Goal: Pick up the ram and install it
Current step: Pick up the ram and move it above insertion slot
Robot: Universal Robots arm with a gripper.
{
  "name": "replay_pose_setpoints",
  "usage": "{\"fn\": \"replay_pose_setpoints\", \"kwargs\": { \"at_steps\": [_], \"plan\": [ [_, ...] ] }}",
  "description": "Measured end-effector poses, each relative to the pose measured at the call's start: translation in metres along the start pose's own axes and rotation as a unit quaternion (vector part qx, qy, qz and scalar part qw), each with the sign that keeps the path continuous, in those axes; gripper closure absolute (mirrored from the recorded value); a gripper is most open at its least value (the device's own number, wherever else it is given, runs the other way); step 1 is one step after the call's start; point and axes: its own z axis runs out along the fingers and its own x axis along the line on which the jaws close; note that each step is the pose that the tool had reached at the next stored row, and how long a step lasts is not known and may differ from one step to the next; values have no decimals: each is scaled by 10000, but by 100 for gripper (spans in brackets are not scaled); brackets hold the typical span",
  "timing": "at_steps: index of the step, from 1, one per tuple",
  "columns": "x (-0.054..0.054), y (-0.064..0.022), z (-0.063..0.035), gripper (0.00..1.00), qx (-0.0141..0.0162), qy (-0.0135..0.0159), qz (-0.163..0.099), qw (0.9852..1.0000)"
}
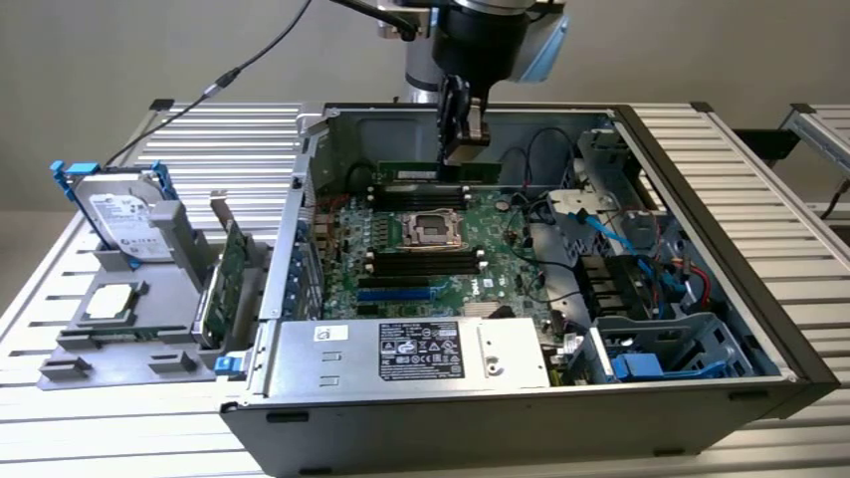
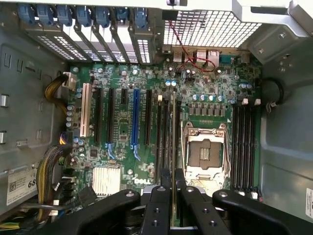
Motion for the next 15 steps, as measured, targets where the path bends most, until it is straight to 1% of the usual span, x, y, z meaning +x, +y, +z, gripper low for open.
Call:
{"fn": "replay_pose_setpoints", "kwargs": {
  "at_steps": [3,4,6,9,10,12,15],
  "plan": [
    [-32,-2,8,86,82,50,27,10000],
    [-45,-3,11,86,103,63,31,9999],
    [-72,-5,22,86,141,85,40,9999],
    [-99,-8,39,86,189,123,60,9997],
    [-102,-7,49,86,199,138,71,9997],
    [-106,1,78,86,205,153,109,9996],
    [-110,22,134,86,203,157,189,9995]
  ]
}}
